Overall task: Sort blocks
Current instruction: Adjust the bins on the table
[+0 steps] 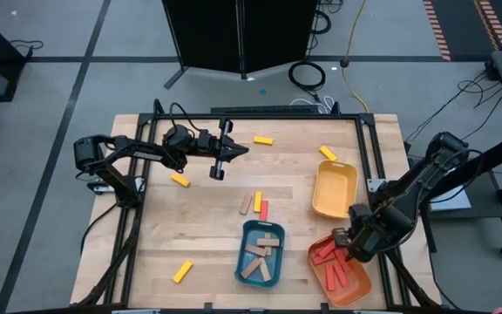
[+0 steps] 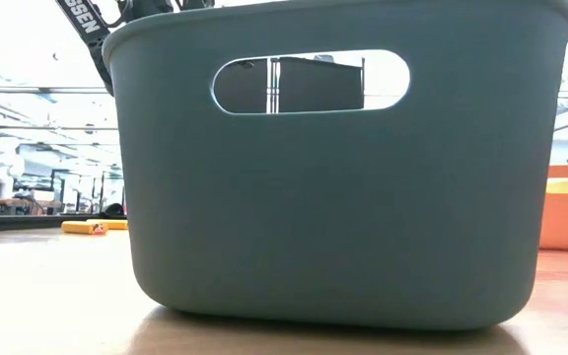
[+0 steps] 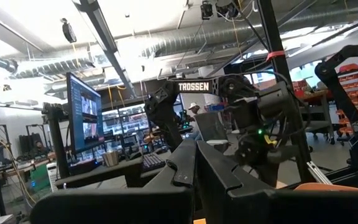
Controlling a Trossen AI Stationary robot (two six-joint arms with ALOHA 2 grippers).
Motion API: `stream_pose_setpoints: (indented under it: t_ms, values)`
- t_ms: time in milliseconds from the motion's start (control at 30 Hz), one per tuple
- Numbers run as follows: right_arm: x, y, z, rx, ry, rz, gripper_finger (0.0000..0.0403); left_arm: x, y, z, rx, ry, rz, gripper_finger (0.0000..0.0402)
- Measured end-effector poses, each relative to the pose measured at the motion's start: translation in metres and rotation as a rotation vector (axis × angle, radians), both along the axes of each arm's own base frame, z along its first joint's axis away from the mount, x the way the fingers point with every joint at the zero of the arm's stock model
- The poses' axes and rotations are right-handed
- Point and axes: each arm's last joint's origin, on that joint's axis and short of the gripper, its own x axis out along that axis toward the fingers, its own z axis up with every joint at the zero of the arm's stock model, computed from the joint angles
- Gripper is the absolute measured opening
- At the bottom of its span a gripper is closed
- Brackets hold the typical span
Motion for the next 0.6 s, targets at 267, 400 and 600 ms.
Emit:
stream_pose_setpoints:
  t_ms: [267,400,600]
  values:
    - [0.027,0.004,-0.027,-0.103,-0.057,0.178,0.0001,0.000,0.000,0.000,0.000,0.000,0.000,0.0012]
    - [0.041,0.012,-0.043,-0.126,-0.056,0.310,0.0000,0.000,0.000,0.000,0.000,0.000,0.000,0.0012]
    - [0.048,0.017,-0.065,-0.168,0.034,0.359,0.0000,0.000,0.000,0.000,0.000,0.000,0.000,0.0012]
